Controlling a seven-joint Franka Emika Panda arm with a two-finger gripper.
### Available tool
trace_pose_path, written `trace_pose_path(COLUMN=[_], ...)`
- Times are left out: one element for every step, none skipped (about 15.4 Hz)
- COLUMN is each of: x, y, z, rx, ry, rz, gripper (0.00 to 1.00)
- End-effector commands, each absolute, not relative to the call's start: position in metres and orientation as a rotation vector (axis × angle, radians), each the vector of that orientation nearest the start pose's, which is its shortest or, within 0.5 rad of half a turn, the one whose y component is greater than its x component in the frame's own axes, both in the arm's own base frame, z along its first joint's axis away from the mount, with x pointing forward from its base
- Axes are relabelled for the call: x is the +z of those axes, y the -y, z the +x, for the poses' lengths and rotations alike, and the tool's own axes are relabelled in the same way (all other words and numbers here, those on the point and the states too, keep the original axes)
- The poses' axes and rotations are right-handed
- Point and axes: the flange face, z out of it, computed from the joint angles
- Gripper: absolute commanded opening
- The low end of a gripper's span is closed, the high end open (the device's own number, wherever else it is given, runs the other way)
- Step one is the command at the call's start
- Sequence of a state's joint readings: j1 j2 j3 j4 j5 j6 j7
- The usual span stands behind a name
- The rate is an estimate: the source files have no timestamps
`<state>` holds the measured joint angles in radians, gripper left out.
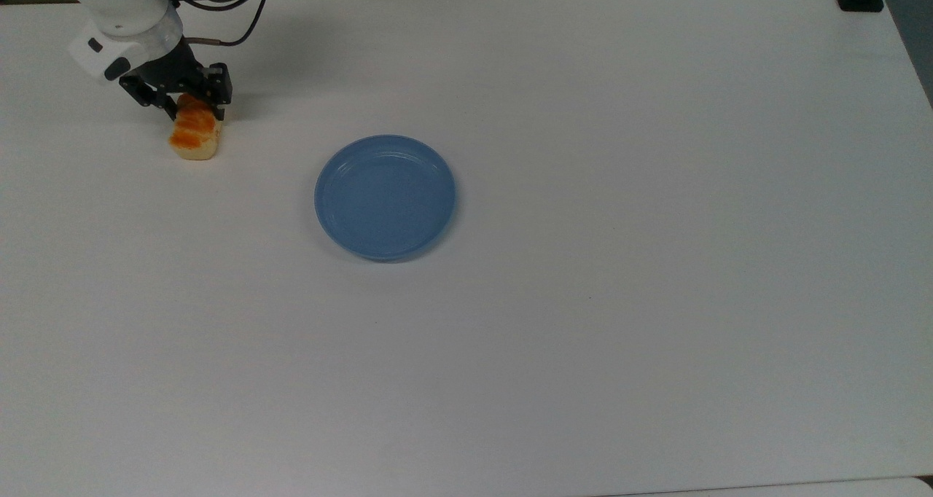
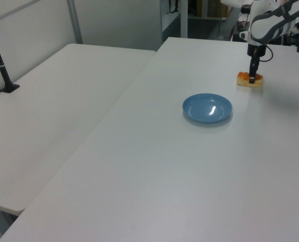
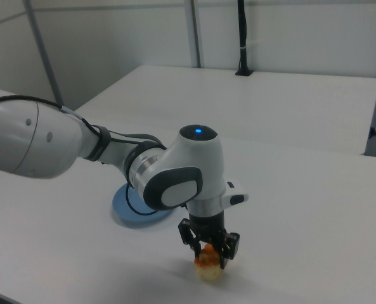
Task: Put the bread on a plate
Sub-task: 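Close the gripper on the orange-topped bread, then lift the bread and carry it over the blue plate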
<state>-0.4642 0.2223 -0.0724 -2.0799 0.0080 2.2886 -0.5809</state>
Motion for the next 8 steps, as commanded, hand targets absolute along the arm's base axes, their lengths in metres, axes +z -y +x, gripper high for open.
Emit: trace_pose_path(x=[0.321,0.324,0.329,0.343,0.351,0.359,0.372,0.380], y=[0.285,0.284,0.283,0.278,0.269,0.257,0.243,0.226], z=[0.501,0.501,0.502,0.507,0.512,0.520,0.530,0.540], rx=[0.010,0.003,0.001,-0.033,-0.048,-0.058,-0.075,-0.069], ry=[0.015,0.017,0.013,0.004,-0.016,-0.048,-0.068,-0.077], rz=[-3.163,-3.164,-3.162,-3.164,-3.160,-3.156,-3.154,-3.147], gripper=[0.48,0.47,0.47,0.46,0.46,0.46,0.46,0.46])
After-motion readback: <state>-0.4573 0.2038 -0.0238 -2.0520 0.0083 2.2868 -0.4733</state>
